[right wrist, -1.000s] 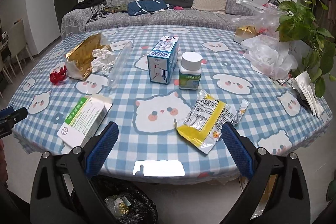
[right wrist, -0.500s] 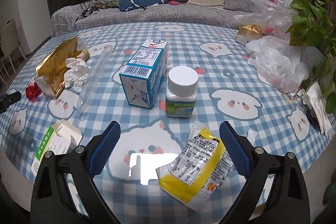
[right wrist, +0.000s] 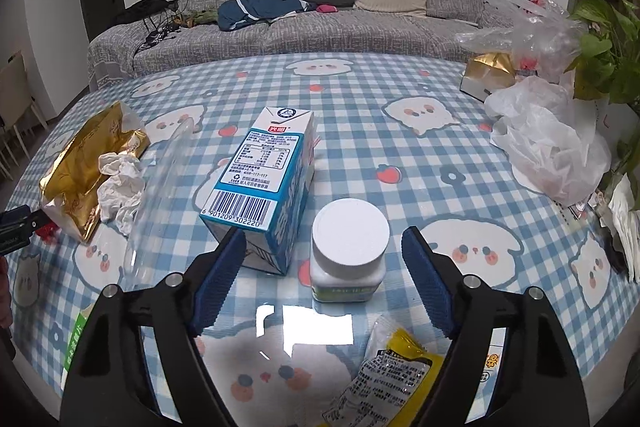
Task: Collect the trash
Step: 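Grasp the red mesh net with left tool while right tool grasps white pill bottle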
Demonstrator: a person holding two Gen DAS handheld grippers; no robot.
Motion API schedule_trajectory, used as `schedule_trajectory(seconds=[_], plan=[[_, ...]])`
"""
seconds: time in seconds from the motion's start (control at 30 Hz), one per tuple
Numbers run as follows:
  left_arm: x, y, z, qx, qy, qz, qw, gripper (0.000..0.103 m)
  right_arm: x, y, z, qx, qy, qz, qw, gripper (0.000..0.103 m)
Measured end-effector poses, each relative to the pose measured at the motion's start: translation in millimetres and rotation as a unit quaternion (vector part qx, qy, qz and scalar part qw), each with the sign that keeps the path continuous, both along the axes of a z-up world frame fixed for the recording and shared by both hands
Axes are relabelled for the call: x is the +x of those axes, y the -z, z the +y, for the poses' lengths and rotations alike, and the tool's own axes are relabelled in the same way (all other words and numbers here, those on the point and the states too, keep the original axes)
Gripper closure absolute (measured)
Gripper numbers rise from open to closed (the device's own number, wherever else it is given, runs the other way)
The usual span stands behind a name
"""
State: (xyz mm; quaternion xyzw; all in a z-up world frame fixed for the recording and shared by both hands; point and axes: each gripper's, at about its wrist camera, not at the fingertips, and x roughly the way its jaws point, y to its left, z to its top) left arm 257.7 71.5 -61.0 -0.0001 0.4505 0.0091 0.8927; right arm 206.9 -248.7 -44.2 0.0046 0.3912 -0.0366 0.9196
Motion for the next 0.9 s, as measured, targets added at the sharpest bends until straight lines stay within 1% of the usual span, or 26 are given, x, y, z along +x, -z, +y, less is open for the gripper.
schedule_trajectory(seconds=[0.07,0.13,0.17,0.2,0.27,0.37,0.4,0.43,0.47,0.53,0.57,0.6,0.63,0.9], plan=[[3,3,1,0.001,0.002,0.004,1.0000,0.029,4,4,0,0.003,0.002,0.007,1.000,0.035],[4,6,2,0.001,0.004,0.007,1.0000,0.036,6,8,1,0.001,0.005,0.011,1.000,0.039],[5,6,3,-0.001,0.003,0.008,1.0000,0.037,6,9,2,-0.001,0.007,0.011,1.000,0.041],[6,7,4,-0.003,0.005,0.007,1.0000,0.041,7,9,3,-0.002,0.007,0.011,1.000,0.042],[6,7,1,-0.002,0.009,0.008,0.9999,0.045,7,9,4,-0.005,0.007,0.011,1.000,0.049],[7,8,-1,0.001,0.012,0.010,0.9999,0.053,7,11,5,-0.014,0.010,0.011,1.000,0.055],[6,9,-2,0.000,0.013,0.011,0.9999,0.057,8,12,5,-0.015,0.012,0.012,1.000,0.057],[5,9,-3,-0.002,0.014,0.012,0.9998,0.062,9,13,3,-0.015,0.015,0.015,1.000,0.061],[5,9,-4,-0.004,0.015,0.014,0.9998,0.064,9,13,2,-0.014,0.015,0.015,1.000,0.063],[4,10,-6,-0.005,0.017,0.016,0.9997,0.077,8,13,2,-0.012,0.016,0.014,1.000,0.063],[3,10,-6,-0.005,0.017,0.017,0.9997,0.079,8,13,2,-0.013,0.017,0.014,1.000,0.063],[2,10,-6,-0.006,0.018,0.018,0.9997,0.085,8,13,1,-0.014,0.017,0.014,1.000,0.063],[1,10,-7,-0.008,0.018,0.017,0.9997,0.087,7,13,1,-0.015,0.017,0.014,1.000,0.063],[0,6,-4,-0.019,0.014,0.009,0.9997,0.095,5,12,0,-0.019,0.014,0.012,1.000,0.063]])
